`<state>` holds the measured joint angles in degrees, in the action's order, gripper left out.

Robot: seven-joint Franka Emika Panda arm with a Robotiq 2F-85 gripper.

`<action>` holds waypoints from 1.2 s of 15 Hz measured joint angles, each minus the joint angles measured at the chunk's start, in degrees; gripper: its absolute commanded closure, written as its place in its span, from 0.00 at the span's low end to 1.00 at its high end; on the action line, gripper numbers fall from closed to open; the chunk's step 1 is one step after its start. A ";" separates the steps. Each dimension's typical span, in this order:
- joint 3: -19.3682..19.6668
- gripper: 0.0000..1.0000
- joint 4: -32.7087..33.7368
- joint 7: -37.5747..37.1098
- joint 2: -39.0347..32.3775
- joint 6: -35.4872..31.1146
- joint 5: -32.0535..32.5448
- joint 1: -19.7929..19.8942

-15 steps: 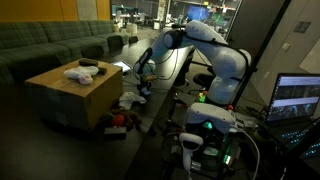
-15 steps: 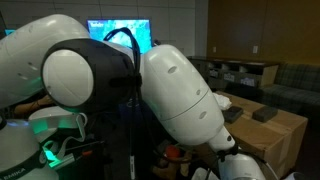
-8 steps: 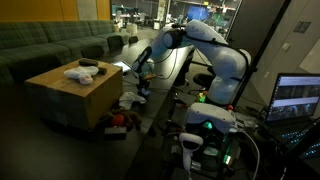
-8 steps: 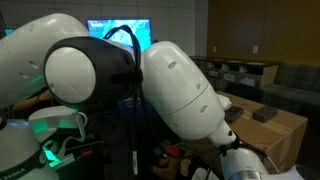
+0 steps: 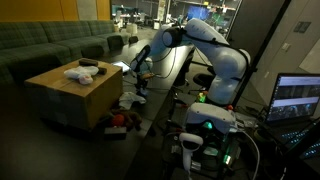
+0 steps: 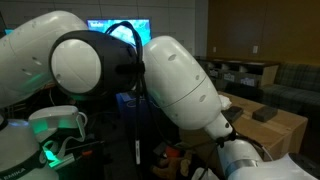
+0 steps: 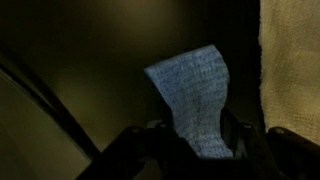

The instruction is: Put the white towel on the table, then the blue sponge on the box, the right duster on the table, the moose doll on the box, the duster on the table, the turnip plushie on the box, the plastic on the table and finally the first left duster on the box

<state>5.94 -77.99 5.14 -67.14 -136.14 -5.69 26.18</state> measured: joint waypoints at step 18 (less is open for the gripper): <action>5.19 0.82 -28.20 -1.69 31.26 -5.75 8.09 -11.83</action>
<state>11.13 -106.19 3.45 -35.88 -141.90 2.40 14.35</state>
